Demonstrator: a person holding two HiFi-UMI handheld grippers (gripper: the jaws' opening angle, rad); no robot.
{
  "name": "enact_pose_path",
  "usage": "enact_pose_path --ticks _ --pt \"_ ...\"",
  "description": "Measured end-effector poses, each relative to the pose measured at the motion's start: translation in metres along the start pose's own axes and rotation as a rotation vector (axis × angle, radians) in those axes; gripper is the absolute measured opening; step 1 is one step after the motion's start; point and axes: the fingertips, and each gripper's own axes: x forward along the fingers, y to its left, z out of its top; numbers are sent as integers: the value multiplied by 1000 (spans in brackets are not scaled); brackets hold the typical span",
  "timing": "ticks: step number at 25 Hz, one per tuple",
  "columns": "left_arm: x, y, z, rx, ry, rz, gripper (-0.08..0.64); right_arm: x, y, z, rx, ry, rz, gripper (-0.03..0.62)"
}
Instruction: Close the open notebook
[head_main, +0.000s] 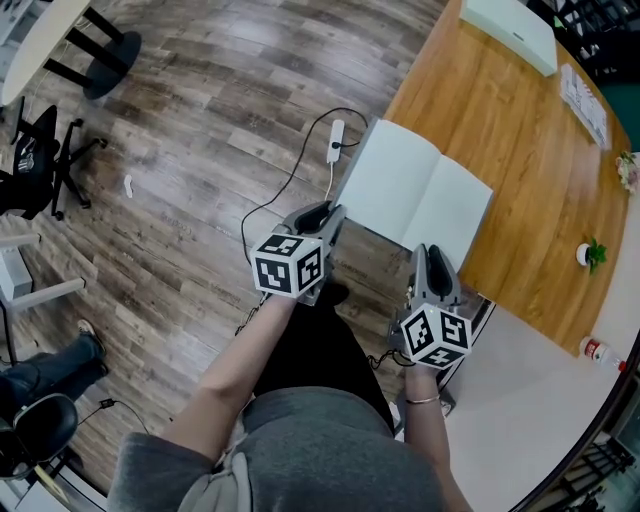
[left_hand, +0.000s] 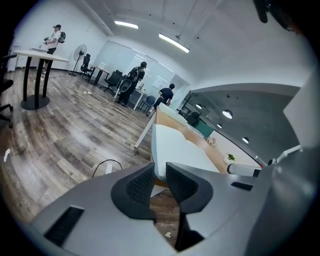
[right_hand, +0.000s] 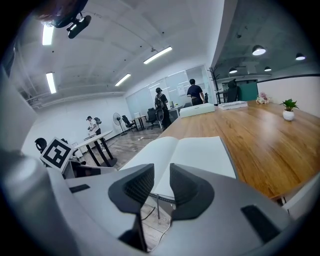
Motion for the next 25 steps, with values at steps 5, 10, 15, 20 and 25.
enact_pose_path --ticks 5,10,15,20,25 --pt "-5 -7 7 63 -5 17 63 -7 0 -2 12 -10 -8 101" --pt "-13 -20 19 126 -18 15 54 -13 -4 -4 20 -16 -26 101" --pt "-22 -38 32 170 -45 0 49 -22 -9 -5 23 -30 -51 100" --pt "-27 -62 43 219 -71 -35 48 -31 -17 -6 35 -47 -80 100" --pt "-31 -80 48 257 -82 -66 44 -39 -21 -8 40 -61 -105 100"
